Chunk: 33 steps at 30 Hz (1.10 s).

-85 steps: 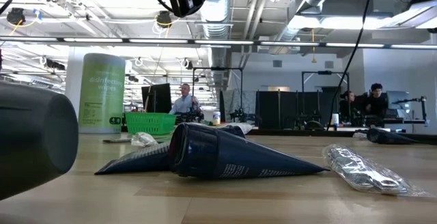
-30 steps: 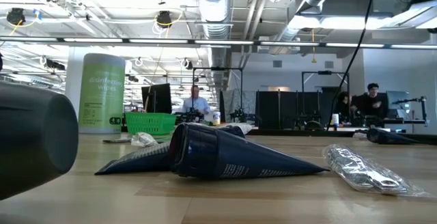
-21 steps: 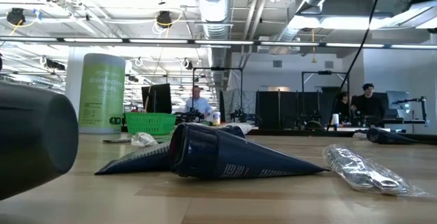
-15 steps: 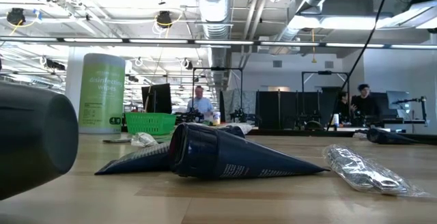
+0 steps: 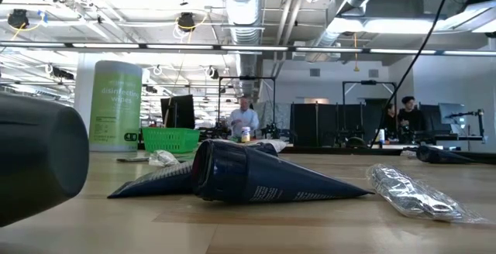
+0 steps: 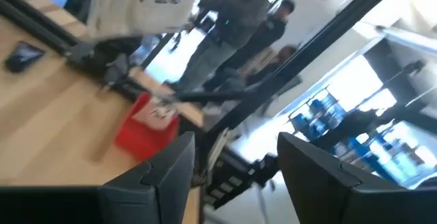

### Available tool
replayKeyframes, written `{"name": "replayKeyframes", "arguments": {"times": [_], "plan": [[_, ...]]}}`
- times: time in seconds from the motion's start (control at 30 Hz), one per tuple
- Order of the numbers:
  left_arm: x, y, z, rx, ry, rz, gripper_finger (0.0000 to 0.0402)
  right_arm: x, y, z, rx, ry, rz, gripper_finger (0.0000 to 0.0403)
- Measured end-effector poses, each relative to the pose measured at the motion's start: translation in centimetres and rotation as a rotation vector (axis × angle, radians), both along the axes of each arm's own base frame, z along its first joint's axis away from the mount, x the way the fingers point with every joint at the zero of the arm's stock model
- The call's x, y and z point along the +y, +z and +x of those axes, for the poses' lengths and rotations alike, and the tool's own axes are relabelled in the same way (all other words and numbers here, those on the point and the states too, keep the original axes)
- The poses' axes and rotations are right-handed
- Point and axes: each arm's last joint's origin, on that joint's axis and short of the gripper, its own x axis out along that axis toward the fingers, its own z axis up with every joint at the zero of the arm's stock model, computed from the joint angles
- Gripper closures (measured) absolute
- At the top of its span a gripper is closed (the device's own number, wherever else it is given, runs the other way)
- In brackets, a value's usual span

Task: Pick & Place Travel size toiletries
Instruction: Put the cotton pack into the right red bin

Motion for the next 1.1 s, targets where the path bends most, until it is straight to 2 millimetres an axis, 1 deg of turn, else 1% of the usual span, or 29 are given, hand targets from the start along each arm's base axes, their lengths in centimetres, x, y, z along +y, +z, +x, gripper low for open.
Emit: {"name": "replayKeyframes", "arguments": {"times": [0.17,0.27,0.37,0.47,0.53,0.67,0.8,0.93,1.1], "plan": [[-1.7,-1.1,1.1,-0.06,0.06,-0.049,0.0197,3.3,-0.7,-3.3,-0.024,-0.078,-0.015,0.0403],[-2.6,-1.6,1.4,-0.08,0.1,-0.062,0.0197,5.7,-1.9,-4.6,-0.051,-0.063,0.003,0.0403],[-3.3,-2.1,1.3,-0.074,0.139,-0.072,0.0197,7.6,-4.0,-5.8,-0.059,-0.094,0.032,0.0403],[-3.9,-2.2,1.1,-0.078,0.173,-0.08,0.0197,9.3,-6.8,-6.9,-0.062,-0.153,0.073,0.0403],[-4.2,-2.1,0.9,-0.083,0.19,-0.084,0.0197,10.1,-8.5,-7.7,-0.083,-0.204,0.099,0.0403],[-4.7,-2.0,0.6,-0.093,0.201,-0.093,0.0197,11.3,-11.5,-9.4,-0.105,-0.277,0.145,0.0403],[-5.0,-1.9,0.4,-0.103,0.194,-0.1,0.0197,11.5,-13.7,-10.3,-0.058,-0.307,0.138,0.0403],[-5.0,-1.8,0.4,-0.109,0.196,-0.111,0.0197,11.4,-14.9,-10.6,0.013,-0.318,0.121,0.0403],[-5.0,-1.8,0.4,-0.115,0.196,-0.128,0.0197,11.5,-15.4,-10.9,0.063,-0.316,0.117,0.0403]]}}
